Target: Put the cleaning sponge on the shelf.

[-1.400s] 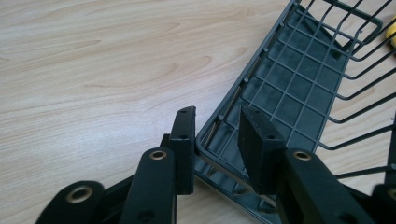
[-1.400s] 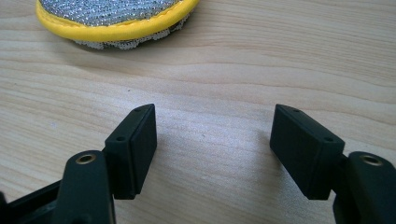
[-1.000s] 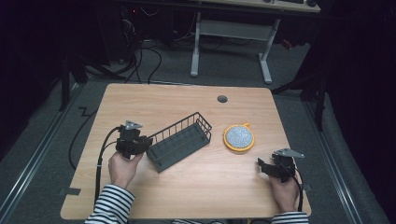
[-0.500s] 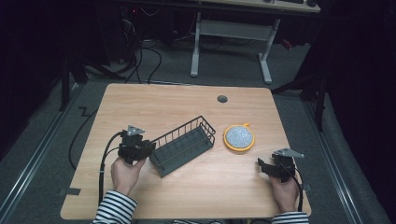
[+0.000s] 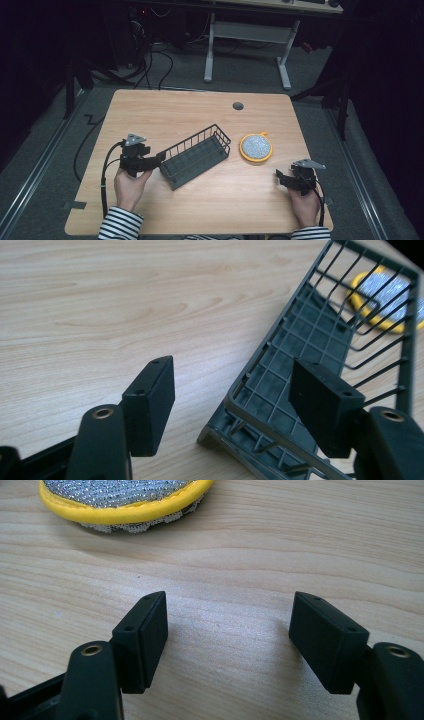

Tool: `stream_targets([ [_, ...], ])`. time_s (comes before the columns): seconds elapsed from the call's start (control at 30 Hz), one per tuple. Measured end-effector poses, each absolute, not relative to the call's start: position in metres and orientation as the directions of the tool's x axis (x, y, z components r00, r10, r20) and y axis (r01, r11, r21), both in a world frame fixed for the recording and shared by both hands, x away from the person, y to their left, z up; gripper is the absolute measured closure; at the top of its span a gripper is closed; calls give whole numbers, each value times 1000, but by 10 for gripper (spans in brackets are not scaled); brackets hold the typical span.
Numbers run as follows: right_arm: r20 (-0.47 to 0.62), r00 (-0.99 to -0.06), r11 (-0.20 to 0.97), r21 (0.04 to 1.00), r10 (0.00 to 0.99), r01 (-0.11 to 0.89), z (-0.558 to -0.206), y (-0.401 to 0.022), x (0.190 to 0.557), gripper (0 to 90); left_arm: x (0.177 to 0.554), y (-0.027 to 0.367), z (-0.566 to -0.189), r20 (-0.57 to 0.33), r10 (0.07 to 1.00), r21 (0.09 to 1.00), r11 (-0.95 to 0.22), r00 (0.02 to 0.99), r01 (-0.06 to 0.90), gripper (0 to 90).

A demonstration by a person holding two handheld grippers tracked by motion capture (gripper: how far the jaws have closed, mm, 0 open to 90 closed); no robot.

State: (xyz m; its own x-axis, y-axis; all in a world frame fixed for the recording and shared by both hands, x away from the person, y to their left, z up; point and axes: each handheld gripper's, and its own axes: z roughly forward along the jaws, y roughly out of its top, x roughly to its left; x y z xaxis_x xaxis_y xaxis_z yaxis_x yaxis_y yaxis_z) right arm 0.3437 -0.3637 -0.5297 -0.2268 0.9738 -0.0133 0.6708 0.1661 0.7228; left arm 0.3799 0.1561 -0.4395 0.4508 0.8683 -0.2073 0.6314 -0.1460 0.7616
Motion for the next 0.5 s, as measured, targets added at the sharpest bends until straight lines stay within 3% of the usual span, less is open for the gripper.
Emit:
stream_targets([
  [0.5, -16, -228, 169, 723, 974, 670, -530, -364, 344, 321, 357, 200, -443, -193, 901, 814, -74, 388, 576, 360],
])
